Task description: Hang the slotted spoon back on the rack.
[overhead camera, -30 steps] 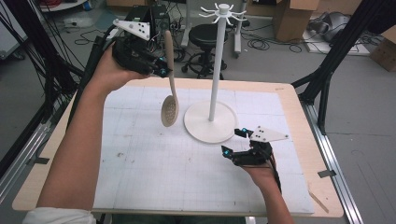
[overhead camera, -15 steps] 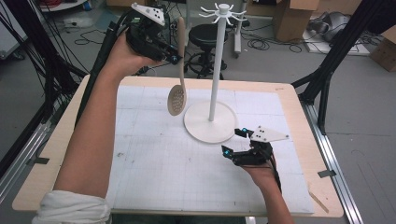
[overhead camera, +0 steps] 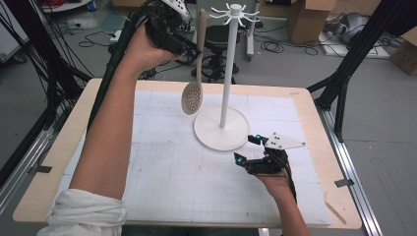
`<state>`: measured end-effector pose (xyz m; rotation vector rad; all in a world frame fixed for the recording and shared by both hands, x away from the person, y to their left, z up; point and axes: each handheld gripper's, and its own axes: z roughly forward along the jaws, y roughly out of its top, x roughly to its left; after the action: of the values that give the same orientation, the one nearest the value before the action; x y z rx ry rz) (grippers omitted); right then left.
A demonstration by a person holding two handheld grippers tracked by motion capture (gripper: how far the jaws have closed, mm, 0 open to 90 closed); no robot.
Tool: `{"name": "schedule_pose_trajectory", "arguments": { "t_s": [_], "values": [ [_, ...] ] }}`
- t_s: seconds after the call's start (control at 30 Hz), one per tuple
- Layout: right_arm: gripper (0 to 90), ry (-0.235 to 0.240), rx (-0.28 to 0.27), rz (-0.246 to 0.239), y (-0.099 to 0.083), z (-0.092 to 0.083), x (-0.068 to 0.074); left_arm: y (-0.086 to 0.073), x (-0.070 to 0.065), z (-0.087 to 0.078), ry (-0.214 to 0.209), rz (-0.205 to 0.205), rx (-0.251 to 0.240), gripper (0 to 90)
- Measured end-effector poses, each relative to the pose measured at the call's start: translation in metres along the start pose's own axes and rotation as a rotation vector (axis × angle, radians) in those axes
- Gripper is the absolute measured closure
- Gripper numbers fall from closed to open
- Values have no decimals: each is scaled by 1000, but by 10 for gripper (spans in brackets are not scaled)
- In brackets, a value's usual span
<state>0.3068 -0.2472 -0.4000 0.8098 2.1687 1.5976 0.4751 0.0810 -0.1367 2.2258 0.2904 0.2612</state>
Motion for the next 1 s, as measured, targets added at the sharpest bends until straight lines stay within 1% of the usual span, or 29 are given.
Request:
{"name": "schedule_pose_trajectory", "arguments": {
  "t_s": [0.07, 0.23, 0.37, 0.47, 0.6, 0.8, 0.93, 1.0],
  "values": [
    [148, 0, 0, -1, 0, 0, 0, 2, 0, 2, -1, 4, -9, 737],
    [147, 3, -7, 0, 0, -1, 0, 1, 2, 6, 5, -13, 3, 736],
    [147, 3, -9, -2, 0, -1, -1, 1, 4, 8, 4, -23, -1, 736],
    [148, 2, -11, -4, 0, -1, -1, 2, 6, 9, 10, -27, 9, 736],
    [148, 2, -10, -3, 0, -1, -1, 3, 7, 13, 2, -29, 9, 736],
    [148, 4, -7, 0, 0, -1, 0, 8, 5, 18, -9, -18, 11, 736],
    [148, 2, -12, -5, 0, -1, -1, 11, 2, 24, -24, -1, 23, 736],
    [148, 2, -10, -4, 0, -1, -1, 12, 0, 26, -28, 1, 27, 736]
  ]
}}
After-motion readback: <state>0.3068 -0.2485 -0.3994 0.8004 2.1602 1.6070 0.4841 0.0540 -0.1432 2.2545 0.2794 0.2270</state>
